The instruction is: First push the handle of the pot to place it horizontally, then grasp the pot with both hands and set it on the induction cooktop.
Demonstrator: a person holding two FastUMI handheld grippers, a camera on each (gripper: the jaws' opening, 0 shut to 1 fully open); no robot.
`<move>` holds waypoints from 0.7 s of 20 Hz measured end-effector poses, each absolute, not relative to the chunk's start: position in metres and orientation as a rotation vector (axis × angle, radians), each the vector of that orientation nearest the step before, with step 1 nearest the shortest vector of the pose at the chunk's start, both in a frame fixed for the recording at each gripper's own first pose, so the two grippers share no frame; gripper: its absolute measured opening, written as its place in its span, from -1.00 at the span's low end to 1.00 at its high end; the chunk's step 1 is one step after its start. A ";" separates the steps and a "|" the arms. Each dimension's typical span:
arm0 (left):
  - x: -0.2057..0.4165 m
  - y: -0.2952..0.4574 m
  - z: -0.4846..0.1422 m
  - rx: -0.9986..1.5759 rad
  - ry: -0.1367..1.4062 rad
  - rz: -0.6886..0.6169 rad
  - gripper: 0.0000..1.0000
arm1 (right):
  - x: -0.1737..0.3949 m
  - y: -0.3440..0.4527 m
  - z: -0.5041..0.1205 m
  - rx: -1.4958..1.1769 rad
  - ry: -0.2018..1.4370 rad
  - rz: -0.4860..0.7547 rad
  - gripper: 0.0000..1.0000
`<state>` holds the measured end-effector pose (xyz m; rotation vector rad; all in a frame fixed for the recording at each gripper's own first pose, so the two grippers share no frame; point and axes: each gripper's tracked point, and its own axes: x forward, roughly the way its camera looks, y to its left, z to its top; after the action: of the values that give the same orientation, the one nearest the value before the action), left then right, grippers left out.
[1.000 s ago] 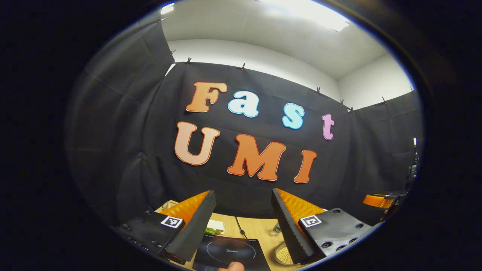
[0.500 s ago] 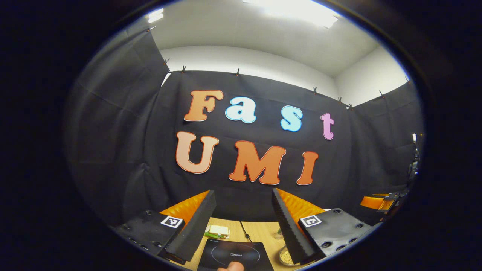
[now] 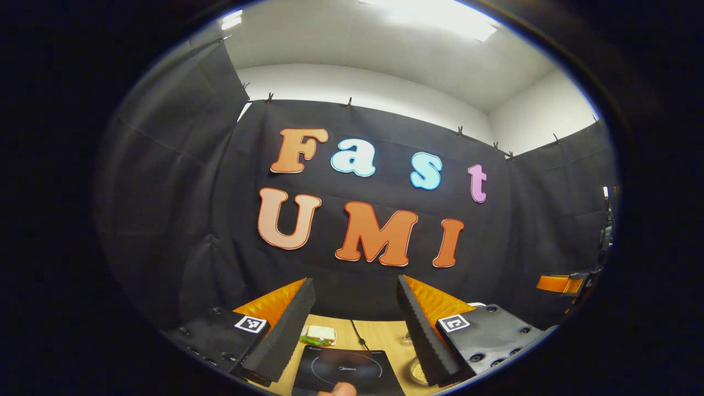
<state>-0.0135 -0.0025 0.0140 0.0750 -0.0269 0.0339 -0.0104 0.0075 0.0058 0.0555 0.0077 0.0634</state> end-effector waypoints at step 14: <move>-0.010 0.009 0.002 0.064 0.000 0.051 0.96 | -0.025 0.014 -0.018 -0.035 -0.020 0.063 -1.00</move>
<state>-0.0099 0.0088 0.0017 0.0637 0.0002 0.0514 -0.0247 0.0138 -0.0178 -0.0346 -0.0198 0.0635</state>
